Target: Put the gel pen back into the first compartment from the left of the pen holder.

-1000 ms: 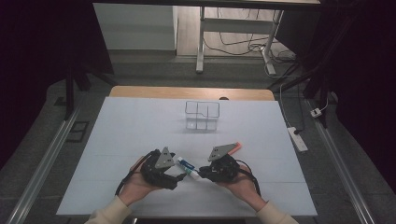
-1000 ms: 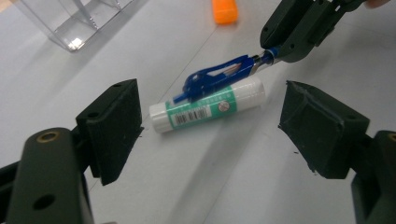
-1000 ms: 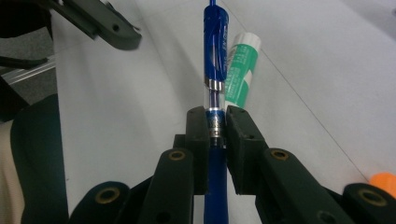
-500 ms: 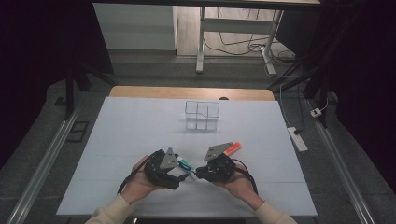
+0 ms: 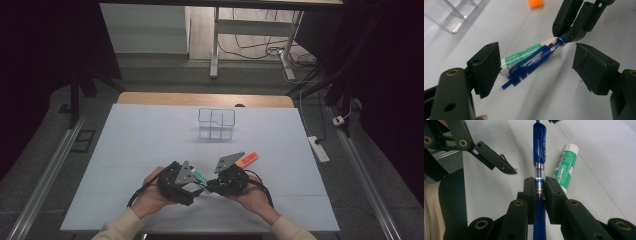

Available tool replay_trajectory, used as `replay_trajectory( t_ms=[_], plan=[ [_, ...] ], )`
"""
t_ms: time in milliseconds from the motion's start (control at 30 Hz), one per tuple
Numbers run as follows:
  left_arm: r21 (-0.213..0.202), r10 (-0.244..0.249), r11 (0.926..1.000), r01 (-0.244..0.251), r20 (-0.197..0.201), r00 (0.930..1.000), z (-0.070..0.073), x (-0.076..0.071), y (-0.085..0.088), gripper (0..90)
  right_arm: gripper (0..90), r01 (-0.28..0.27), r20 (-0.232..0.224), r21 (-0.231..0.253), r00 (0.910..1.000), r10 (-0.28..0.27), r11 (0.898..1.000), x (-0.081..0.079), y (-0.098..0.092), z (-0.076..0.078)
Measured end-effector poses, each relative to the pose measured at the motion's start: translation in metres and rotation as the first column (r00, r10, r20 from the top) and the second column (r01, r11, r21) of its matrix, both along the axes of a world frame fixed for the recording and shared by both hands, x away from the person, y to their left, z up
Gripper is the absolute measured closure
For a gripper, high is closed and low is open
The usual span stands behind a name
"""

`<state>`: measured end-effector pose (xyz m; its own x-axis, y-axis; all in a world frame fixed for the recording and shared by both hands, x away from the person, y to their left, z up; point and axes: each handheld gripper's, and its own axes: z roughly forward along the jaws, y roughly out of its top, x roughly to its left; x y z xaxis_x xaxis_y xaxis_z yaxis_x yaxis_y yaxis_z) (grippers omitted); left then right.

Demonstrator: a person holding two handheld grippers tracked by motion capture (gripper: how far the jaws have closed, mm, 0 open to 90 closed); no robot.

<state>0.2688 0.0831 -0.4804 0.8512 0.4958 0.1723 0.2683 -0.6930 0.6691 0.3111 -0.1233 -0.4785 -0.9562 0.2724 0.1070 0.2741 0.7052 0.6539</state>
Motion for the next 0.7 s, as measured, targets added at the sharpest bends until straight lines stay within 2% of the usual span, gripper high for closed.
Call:
replay_trajectory(
  t_ms=[233, 433, 467, 700],
  plan=[
    [0.025, -0.011, 0.9996, 0.011, -0.001, 0.9999, -0.0013, 0.0, -0.0024, 24.7, 79.1, -0.006, -0.019, 0.012, 0.9998, 0.006, 1.0, 0.0005, 0.0021, 0.0025],
    [0.046, -0.009, 0.9989, 0.009, 0.002, 1.0, -0.0034, -0.0008, -0.0042, 31.1, 79.1, -0.008, -0.041, 0.028, 0.9991, 0.009, 1.0, 0.0016, 0.0015, 0.0033],
    [0.062, -0.007, 0.998, 0.007, 0.004, 1.0, -0.0034, -0.0003, -0.004, 32.0, 79.1, -0.008, -0.042, 0.032, 0.9991, 0.009, 0.999, 0.0017, 0.0014, 0.0034],
    [0.093, -0.006, 0.9957, 0.003, 0.032, 0.9995, -0.0048, -0.0022, -0.0057, 40.6, 79.1, -0.013, -0.053, 0.061, 0.9985, 0.017, 0.998, 0.0007, 0.0016, 0.0081]
  ],
)
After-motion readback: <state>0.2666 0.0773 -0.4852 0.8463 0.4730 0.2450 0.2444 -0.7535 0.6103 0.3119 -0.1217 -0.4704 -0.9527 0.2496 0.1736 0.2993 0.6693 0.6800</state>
